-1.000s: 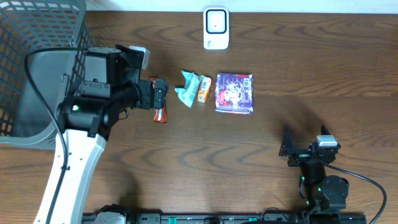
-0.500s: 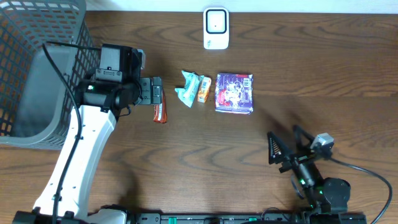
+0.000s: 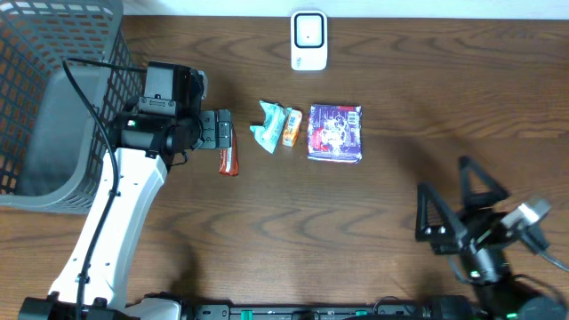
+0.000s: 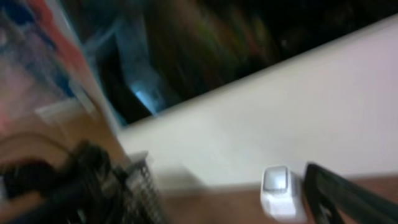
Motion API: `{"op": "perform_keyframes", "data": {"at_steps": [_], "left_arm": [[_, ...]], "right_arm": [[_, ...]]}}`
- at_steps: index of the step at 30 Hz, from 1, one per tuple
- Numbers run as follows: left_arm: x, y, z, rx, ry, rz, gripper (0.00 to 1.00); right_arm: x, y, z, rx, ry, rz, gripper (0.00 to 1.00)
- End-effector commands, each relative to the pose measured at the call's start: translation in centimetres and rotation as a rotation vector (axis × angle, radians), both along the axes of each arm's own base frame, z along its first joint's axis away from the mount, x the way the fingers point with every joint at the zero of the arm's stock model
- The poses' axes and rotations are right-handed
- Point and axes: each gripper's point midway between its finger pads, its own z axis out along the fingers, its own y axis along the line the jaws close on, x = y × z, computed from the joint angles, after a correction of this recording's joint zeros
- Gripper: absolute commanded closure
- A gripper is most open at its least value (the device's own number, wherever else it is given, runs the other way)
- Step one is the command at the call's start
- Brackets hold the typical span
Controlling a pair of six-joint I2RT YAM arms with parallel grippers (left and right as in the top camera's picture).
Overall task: Scan the item barcode
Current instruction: 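Reach the right gripper to the purple package and grasp it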
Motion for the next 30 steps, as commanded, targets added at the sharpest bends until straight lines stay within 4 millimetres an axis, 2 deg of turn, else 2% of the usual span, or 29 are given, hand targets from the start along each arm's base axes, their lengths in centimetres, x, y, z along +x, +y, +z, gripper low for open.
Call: {"op": "perform_keyframes", "data": {"at_steps": [1, 4, 12, 18, 23, 28, 30], "left_arm": [[0.1, 0.2, -0.1, 0.006, 0.001, 0.009, 0.02], [0.1, 0.2, -0.1, 0.006, 0.001, 0.009, 0.02], [0.1, 0.2, -0.1, 0.006, 0.001, 0.009, 0.02], [0.1, 0.2, -0.1, 0.006, 0.001, 0.009, 0.02], [0.1, 0.2, -0.1, 0.006, 0.001, 0.009, 0.02], [0.1, 0.2, -0.1, 0.006, 0.001, 0.009, 0.02], [0.1, 0.2, -0.1, 0.006, 0.001, 0.009, 0.02]], "right_arm": [[1.6, -0.6, 2.6, -0.275, 0.031, -0.101, 0.01], [4.1, -0.5, 0.8, -0.337, 0.286, -0.060, 0.01], [10.6, 1.9, -6.7, -0.400, 0.862, 0.217, 0.01], [14.9, 4.0, -11.3, -0.313, 1.026, 0.396, 0.01], [17.9, 3.5, -16.8, -0.313, 1.154, 0.381, 0.01], [19.2, 3.8, -22.3, -0.289, 1.291, 0.415, 0.01], [19.4, 3.8, -24.6, -0.277, 1.354, 0.428, 0.04]]}}
